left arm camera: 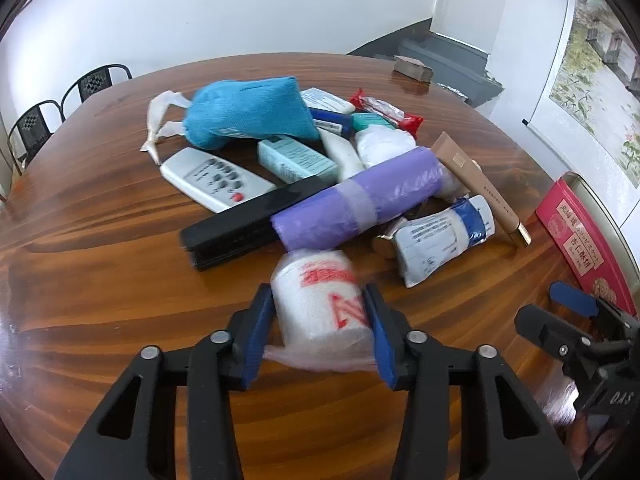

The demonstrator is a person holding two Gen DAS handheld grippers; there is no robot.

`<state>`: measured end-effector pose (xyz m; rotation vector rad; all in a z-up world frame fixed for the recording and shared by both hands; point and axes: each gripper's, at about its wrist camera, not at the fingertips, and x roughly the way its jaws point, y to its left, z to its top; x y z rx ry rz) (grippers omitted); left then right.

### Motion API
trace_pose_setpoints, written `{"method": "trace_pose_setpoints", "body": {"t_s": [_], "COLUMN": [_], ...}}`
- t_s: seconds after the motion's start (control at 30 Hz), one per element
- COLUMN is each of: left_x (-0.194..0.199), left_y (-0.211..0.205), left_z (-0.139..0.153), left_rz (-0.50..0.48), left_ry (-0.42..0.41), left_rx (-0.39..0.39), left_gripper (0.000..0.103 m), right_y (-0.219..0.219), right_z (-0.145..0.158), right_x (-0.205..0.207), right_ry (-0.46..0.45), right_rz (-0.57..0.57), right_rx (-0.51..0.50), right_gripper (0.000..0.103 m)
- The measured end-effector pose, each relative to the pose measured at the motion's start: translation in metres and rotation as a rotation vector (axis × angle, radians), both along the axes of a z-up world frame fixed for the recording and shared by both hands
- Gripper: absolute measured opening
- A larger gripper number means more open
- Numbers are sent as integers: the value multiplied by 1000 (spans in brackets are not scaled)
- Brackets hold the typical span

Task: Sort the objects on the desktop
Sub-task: 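Carry the white bandage roll with the left tool while the right tool carries the ointment tube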

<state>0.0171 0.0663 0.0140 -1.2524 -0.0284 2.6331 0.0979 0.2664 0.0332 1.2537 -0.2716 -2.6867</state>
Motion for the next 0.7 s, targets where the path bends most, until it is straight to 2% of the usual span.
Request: {"method": "trace_pose_setpoints", "body": {"t_s": [0.2,0.47,0.53,0.7], "left_x": [15,26,29,32], "left_y": [-20,-36,-38,-38], "left_z": [6,14,16,19], "left_rz": [1,3,-4,-10], "left_ry": [27,63,65,77], "left_rx": [16,27,38,46], "left_gripper": [47,47,47,47], "right_y": [0,-8,-12,-26], "right_z": [2,1,-1,0], "right_x": [-16,-46,-59,-84], "right_ry": [-4,-96,-112,-116], "right_rz": [59,107,78,5], "right_rx": [6,-179,-171,-81], "right_gripper": [103,103,103,102]}}
